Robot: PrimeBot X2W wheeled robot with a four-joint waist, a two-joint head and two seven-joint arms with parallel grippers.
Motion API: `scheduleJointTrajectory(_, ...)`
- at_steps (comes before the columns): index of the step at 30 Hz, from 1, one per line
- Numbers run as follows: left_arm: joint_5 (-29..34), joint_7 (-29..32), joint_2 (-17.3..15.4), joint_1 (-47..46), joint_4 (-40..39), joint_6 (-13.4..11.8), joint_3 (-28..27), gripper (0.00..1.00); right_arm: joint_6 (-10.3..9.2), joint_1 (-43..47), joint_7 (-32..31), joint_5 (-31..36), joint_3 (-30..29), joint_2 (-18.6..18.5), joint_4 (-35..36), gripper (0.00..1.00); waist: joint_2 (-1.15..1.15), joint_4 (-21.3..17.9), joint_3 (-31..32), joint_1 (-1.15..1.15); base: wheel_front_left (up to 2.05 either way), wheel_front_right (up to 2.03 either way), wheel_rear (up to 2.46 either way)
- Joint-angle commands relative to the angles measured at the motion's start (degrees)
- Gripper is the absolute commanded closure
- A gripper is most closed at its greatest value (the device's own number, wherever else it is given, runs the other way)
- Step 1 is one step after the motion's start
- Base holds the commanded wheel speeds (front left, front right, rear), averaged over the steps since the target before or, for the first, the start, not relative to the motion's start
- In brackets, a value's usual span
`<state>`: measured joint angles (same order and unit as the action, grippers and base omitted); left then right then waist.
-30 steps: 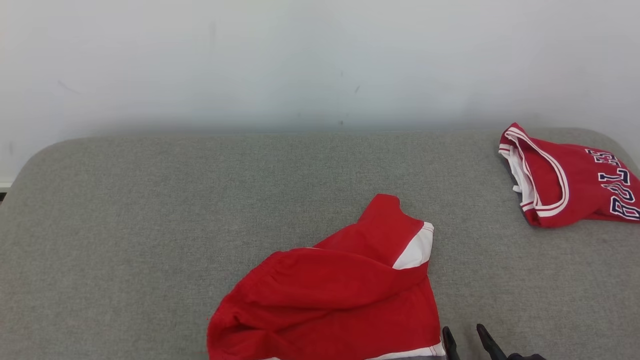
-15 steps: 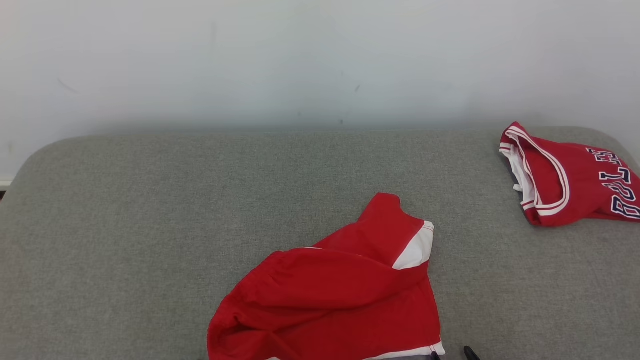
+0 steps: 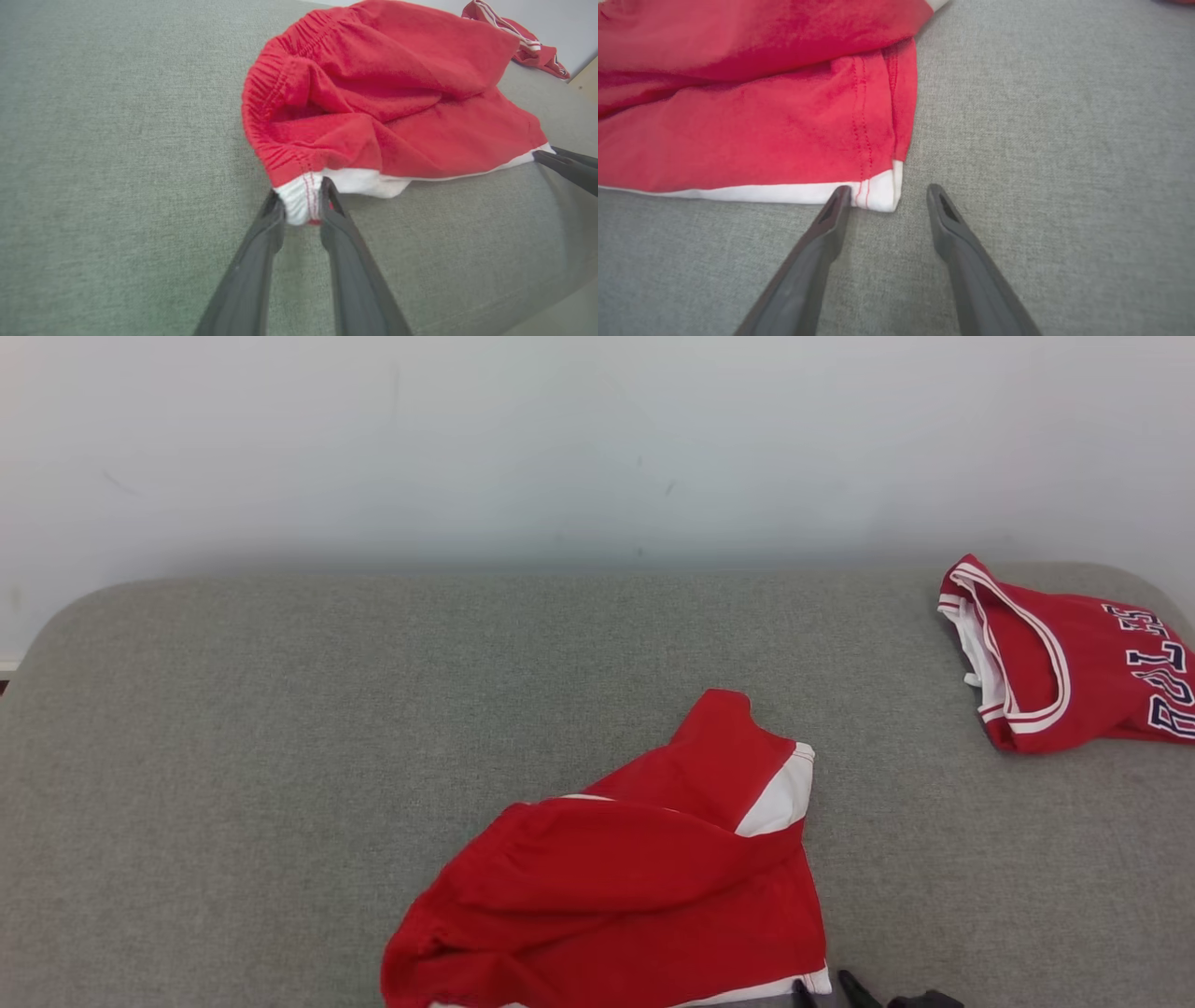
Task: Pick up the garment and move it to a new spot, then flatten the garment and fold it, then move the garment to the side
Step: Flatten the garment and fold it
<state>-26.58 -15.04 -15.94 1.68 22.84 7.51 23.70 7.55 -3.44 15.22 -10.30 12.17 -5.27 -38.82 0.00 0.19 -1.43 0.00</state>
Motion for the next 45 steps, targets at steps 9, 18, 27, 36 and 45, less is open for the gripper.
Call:
scheduleJointTrajectory(9,-3.1,-0.1,-1.2,-0.4,-0.6,-0.1,2.0,1.0,-0.17,-0.4,-0.1,-2.6,1.6,-1.0,-0.9,1.0,0.0,0.7,0.8,0.0,0.0,0.0,0.0)
scheduleJointTrajectory(18,-2.3,-0.1,-3.9,2.2,-7.0,-0.1,0.1,1.0,-0.17,5.2,-0.1,-7.6,0.4,-4.2,8.9,1.0,0.0,0.1,1.2,0.0,0.0,0.0,0.0)
scheduleJointTrajectory(27,-6.2,2.4,-11.2,-10.0,-18.6,-0.1,4.1,1.0,-0.16,-2.1,-6.9,-16.0,2.0,-9.4,25.1,1.0,0.0,-1.3,-1.8,0.0,0.0,0.0,0.0)
scheduleJointTrajectory(36,-16.9,8.7,-17.2,-41.4,-20.5,-0.1,10.3,1.0,-0.16,-26.7,-13.6,-17.3,0.7,-13.1,29.5,1.0,0.0,-1.5,-12.2,0.0,0.0,0.0,0.0)
scheduleJointTrajectory(45,-27.7,9.3,-17.7,-70.7,-10.2,-0.1,19.0,1.0,-0.16,-55.2,-18.1,-19.2,0.4,-12.3,21.3,1.0,0.0,-1.4,-22.2,0.0,0.0,0.0,0.0)
